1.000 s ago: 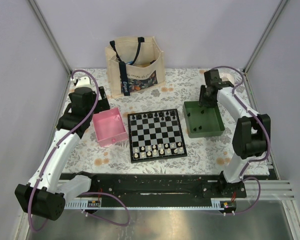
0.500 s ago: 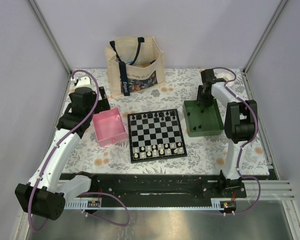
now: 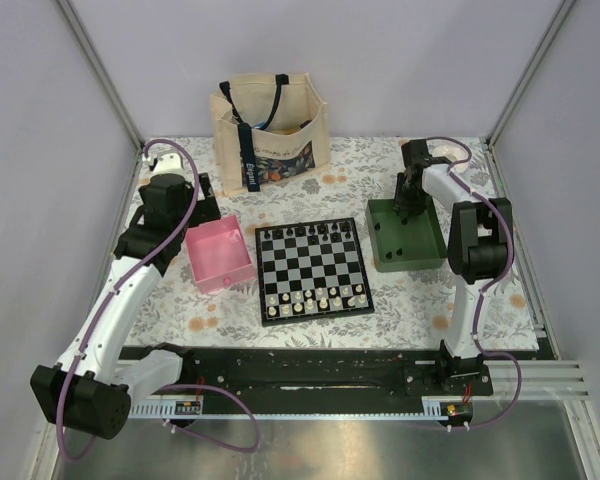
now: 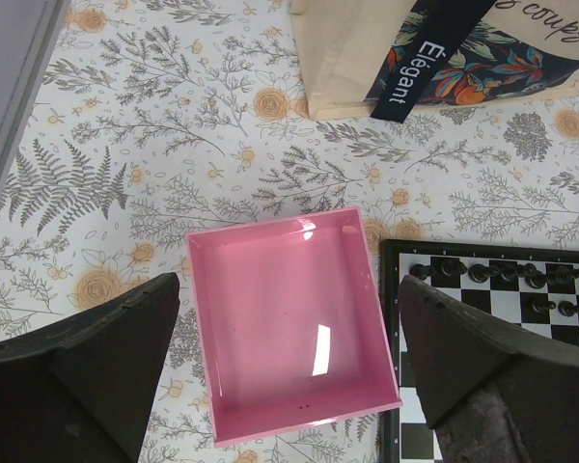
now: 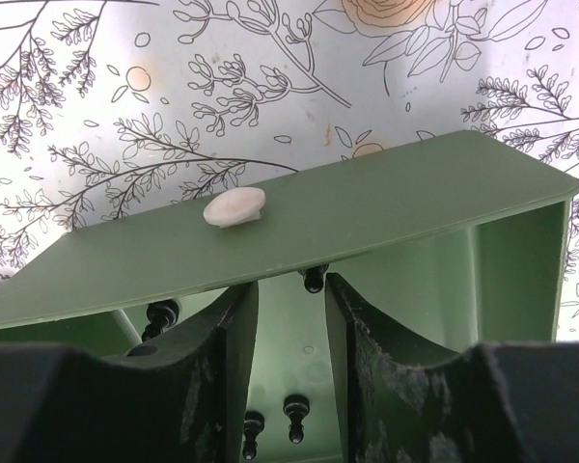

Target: Set up the chess pieces on the board

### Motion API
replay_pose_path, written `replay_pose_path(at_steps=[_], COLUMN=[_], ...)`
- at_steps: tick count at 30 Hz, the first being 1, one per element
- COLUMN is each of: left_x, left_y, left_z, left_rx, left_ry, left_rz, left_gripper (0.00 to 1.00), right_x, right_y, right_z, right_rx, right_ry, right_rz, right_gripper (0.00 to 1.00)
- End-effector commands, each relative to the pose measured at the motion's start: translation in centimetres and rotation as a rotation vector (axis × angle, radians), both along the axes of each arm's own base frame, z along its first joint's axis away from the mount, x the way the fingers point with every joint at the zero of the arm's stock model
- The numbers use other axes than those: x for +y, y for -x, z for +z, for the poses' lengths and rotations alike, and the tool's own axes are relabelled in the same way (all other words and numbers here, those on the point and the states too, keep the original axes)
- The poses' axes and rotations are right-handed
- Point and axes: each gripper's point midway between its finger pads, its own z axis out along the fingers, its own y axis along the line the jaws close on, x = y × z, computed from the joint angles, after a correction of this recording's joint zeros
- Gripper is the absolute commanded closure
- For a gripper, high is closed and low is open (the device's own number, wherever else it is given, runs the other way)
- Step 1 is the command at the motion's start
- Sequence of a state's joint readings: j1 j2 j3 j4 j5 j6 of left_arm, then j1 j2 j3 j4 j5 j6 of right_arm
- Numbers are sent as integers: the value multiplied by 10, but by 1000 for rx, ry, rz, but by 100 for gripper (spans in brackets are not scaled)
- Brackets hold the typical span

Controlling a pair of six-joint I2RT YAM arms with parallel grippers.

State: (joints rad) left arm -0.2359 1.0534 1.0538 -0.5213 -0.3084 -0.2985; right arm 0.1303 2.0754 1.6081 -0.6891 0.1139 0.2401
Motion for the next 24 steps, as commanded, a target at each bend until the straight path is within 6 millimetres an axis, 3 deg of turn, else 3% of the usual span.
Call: replay_pose_path(at_steps=[1, 18, 24], left_x=[-4, -4, -5], left_y=[-7, -7, -7], left_z=[11, 11, 11], left_rx=[-43, -43, -44], left_ry=[16, 15, 19], left_rz=[-13, -12, -15], left_gripper=[1, 1, 1], right_x=[-3, -8, -8], right_y=[-1, 1, 2], right_z=[-1, -2, -3], right_rx=[10, 29, 34], right_ry=[6, 8, 5], right_rz=[-7, -31, -28], right_gripper=[58, 60, 66])
